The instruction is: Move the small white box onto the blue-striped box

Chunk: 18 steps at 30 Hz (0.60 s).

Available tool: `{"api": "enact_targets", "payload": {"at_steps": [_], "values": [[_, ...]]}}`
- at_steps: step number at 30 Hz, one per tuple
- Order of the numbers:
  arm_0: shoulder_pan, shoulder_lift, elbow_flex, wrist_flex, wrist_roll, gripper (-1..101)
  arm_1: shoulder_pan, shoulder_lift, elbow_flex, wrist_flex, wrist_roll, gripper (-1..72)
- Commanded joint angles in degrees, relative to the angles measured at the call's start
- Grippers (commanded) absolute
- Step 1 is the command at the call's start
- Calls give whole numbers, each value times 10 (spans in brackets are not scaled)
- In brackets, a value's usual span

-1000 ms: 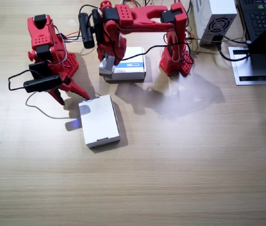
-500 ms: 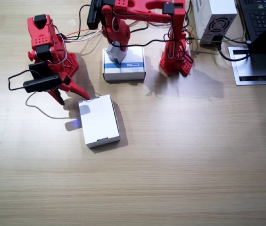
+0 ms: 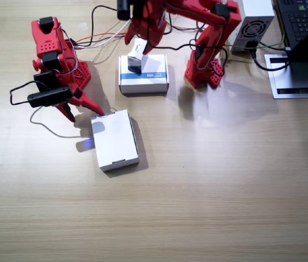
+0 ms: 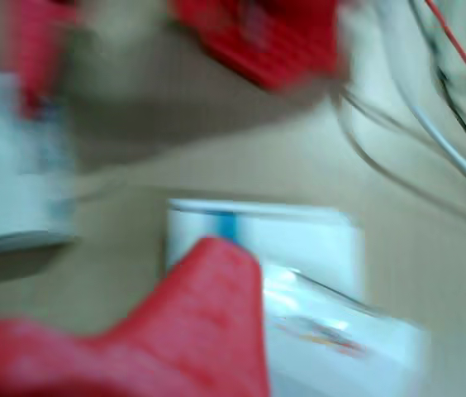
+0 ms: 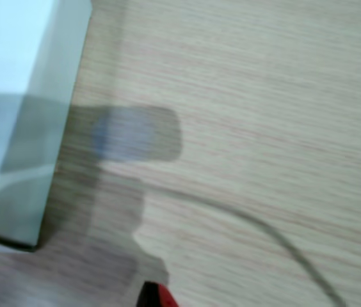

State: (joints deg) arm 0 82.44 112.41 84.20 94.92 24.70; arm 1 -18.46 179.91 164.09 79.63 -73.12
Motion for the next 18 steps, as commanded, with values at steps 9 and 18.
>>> {"api": "enact_targets", "payload": {"at_steps": [9, 18], "values": [[-839, 140, 456, -275, 247, -2, -29, 11, -6, 4, 31, 2], [-852, 554, 804, -331, 326, -2, -31, 15, -6, 15, 42, 2]]}}
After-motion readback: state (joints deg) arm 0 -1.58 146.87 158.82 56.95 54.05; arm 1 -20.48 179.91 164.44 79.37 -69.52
